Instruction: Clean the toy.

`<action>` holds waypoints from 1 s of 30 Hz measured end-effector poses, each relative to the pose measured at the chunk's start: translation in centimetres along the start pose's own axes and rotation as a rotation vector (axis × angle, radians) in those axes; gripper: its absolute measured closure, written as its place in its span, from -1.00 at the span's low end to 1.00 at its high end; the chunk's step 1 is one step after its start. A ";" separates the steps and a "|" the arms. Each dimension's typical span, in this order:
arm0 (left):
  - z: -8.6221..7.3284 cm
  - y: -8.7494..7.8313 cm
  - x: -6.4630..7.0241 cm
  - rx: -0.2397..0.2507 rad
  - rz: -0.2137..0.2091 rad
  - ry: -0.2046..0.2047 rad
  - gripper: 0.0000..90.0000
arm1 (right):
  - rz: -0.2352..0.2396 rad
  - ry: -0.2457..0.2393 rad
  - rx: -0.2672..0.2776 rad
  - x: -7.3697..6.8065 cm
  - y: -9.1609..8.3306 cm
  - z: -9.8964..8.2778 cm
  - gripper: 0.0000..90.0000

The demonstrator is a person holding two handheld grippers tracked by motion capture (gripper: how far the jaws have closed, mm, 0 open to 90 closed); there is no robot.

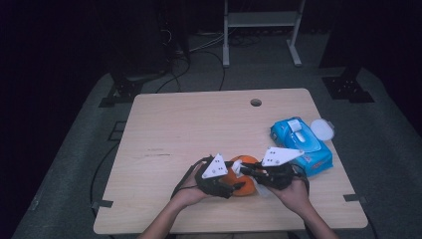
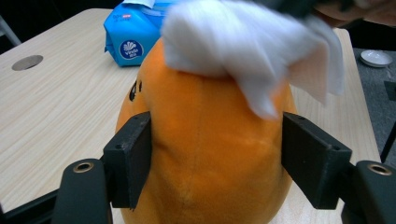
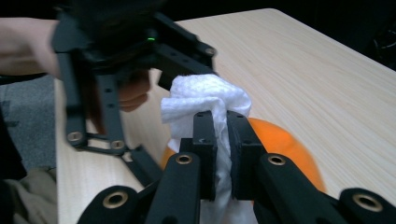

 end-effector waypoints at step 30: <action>-0.2 1.1 0.6 0.013 0.029 -0.005 -0.47 | -0.114 0.054 -0.026 3.0 -2.6 -1.0 0.83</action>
Point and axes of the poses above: each handheld gripper's, and its own axes: y roughly forward along the jaws, z roughly out of its top, x roughly to its right, the point moved 2 cm from there along y, roughly forward along the jaws, and after that the axes turned 15 degrees about x, right-handed, at the moved point
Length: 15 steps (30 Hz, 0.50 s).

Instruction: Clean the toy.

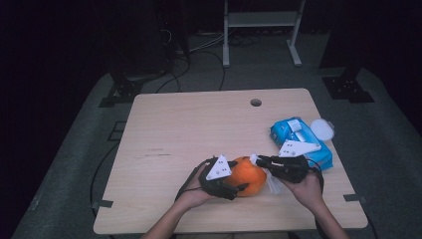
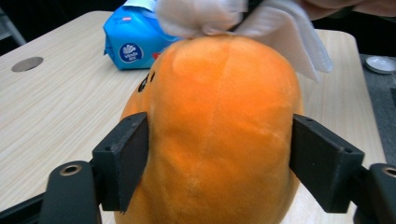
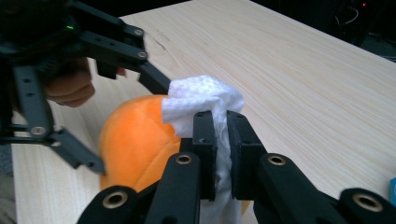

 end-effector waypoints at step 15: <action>-0.1 0.5 -0.2 -0.014 0.046 -0.087 -0.60 | 0.055 -0.048 -0.014 -1.6 0.0 0.8 0.82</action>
Point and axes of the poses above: each handheld gripper's, and its own axes: y roughly forward along the jaws, z roughly out of its top, x roughly to its right, the point moved 2 cm from there along y, roughly forward along the jaws, and after that the axes turned 15 degrees about x, right-handed, at the moved point
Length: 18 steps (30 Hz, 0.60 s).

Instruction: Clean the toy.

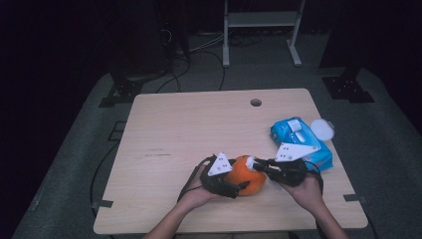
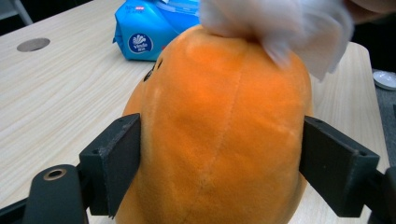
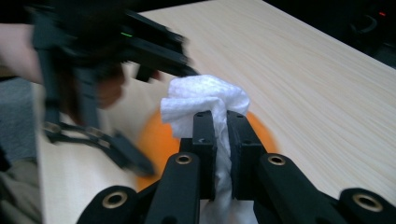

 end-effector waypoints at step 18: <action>-1.0 -1.1 -1.9 0.051 -0.071 -0.078 -0.77 | -0.027 0.014 -0.002 0.9 0.3 -0.8 0.82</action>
Point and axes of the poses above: each handheld gripper's, and its own axes: y roughly forward along the jaws, z roughly out of its top, x roughly to its right, the point moved 2 cm from there along y, roughly forward along the jaws, and after that the axes turned 15 degrees about x, right-handed, at the moved point
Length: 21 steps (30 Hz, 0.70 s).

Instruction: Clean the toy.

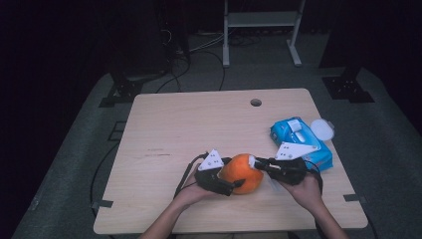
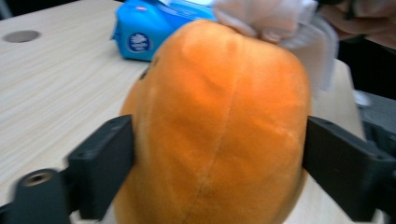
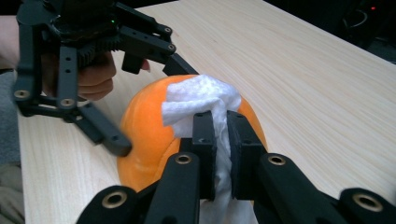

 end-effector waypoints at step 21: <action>5.5 -2.6 1.5 0.072 -0.011 0.251 -0.37 | -0.004 0.076 0.151 0.6 -1.5 2.7 0.82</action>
Point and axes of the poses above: each handheld gripper's, and its own axes: y roughly forward along the jaws, z roughly out of its top, x roughly to its right, the point moved 2 cm from there along y, roughly forward along the jaws, and after that the axes turned 15 degrees about x, right-handed, at the moved point
